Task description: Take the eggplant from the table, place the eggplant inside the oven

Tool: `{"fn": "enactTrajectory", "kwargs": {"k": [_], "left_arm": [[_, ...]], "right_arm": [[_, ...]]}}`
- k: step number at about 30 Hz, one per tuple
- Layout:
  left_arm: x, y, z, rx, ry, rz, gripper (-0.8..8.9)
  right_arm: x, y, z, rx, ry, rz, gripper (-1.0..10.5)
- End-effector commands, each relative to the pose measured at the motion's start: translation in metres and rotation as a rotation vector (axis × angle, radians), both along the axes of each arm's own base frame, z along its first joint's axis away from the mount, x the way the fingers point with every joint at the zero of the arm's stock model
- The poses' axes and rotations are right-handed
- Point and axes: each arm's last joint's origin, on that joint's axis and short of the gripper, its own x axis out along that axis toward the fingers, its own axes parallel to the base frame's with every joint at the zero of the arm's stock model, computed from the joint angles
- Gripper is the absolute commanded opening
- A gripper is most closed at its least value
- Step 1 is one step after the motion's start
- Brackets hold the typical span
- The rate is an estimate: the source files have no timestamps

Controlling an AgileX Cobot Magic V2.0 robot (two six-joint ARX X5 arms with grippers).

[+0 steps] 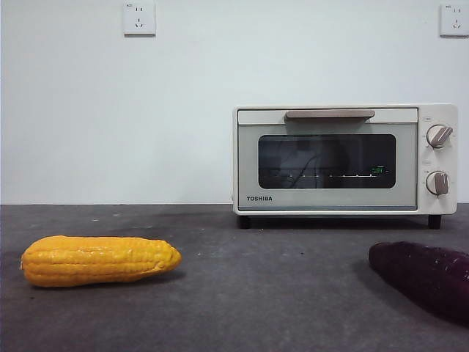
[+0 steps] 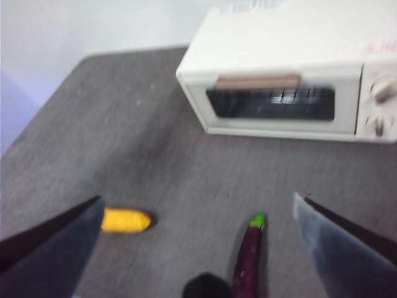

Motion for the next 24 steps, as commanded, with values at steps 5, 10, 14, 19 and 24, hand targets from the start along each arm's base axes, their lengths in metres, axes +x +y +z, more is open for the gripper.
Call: {"fn": "enactTrajectory", "kwargs": {"k": [5, 10, 14, 19, 24], "left_arm": [[0.028, -0.016, -0.002, 0.024, 0.008, -0.025, -0.06], [0.057, -0.032, -0.006, 0.053, 0.024, -0.001, -0.06], [0.080, -0.051, -0.009, 0.096, 0.004, 0.006, -0.06], [0.107, -0.080, -0.018, 0.130, -0.001, -0.022, -0.06], [0.131, -0.111, -0.034, 0.184, -0.012, -0.021, -0.06]], "right_arm": [[-0.002, 0.003, -0.002, 0.010, 0.031, 0.050, 5.7], [-0.004, 0.004, -0.003, 0.014, 0.051, 0.076, 5.7], [-0.004, 0.005, -0.003, 0.013, 0.054, 0.082, 5.7], [-0.003, 0.005, -0.005, 0.001, 0.072, 0.090, 5.7], [-0.001, 0.005, -0.006, -0.004, 0.072, 0.094, 5.7]]}}
